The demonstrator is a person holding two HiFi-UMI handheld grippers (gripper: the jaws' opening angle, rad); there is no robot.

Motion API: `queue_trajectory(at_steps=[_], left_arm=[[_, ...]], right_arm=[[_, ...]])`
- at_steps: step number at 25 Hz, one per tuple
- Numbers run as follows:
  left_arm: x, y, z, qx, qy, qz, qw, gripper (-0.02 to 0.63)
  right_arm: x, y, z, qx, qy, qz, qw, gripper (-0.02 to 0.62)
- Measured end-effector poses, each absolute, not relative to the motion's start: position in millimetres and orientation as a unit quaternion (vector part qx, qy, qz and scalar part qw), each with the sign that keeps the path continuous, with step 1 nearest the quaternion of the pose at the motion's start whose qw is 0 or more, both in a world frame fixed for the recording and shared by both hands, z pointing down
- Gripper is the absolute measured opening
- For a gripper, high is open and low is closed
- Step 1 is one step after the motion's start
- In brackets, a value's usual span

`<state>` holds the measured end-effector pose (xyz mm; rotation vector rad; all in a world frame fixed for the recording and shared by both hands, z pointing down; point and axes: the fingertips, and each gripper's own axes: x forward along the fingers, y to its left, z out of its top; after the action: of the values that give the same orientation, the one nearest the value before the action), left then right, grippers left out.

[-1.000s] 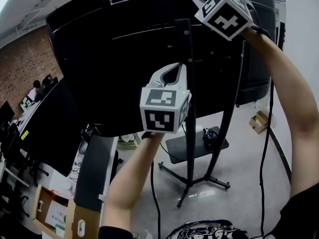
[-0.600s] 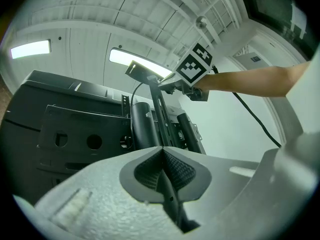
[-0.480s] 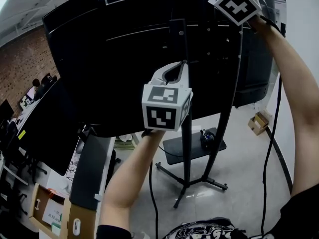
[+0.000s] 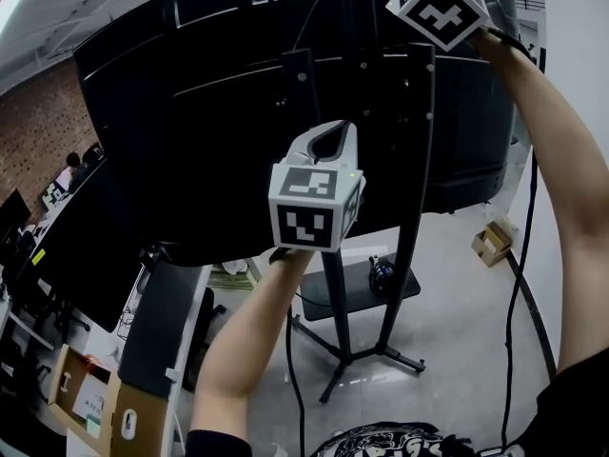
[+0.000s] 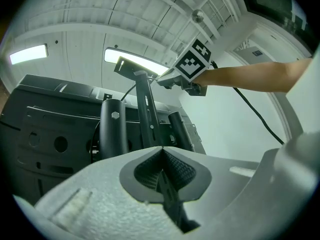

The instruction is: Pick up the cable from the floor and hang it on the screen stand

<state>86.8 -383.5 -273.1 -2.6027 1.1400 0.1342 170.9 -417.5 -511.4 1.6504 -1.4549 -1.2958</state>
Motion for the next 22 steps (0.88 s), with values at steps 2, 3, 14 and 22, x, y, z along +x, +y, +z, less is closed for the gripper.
queue_trajectory(at_steps=[2, 3, 14, 22], left_arm=[[93.2, -382.4, -273.1, -0.903, 0.402, 0.046, 0.148, 0.0], [95.7, -382.0, -272.3, -0.901, 0.404, 0.044, 0.148, 0.0], [86.1, -384.6, -270.0, -0.883, 0.442, 0.032, 0.152, 0.0], [106.6, -382.4, -263.6, -0.887, 0.434, 0.027, 0.155, 0.0]], right_arm=[[169.8, -418.2, -515.4, 0.614, -0.548, -0.491, 0.286, 0.025], [171.7, -418.3, -516.4, 0.613, -0.55, -0.491, 0.284, 0.025], [222.5, -416.1, -517.5, 0.641, -0.576, -0.44, 0.255, 0.025], [256.7, -414.6, -521.1, 0.657, -0.592, -0.405, 0.232, 0.025]])
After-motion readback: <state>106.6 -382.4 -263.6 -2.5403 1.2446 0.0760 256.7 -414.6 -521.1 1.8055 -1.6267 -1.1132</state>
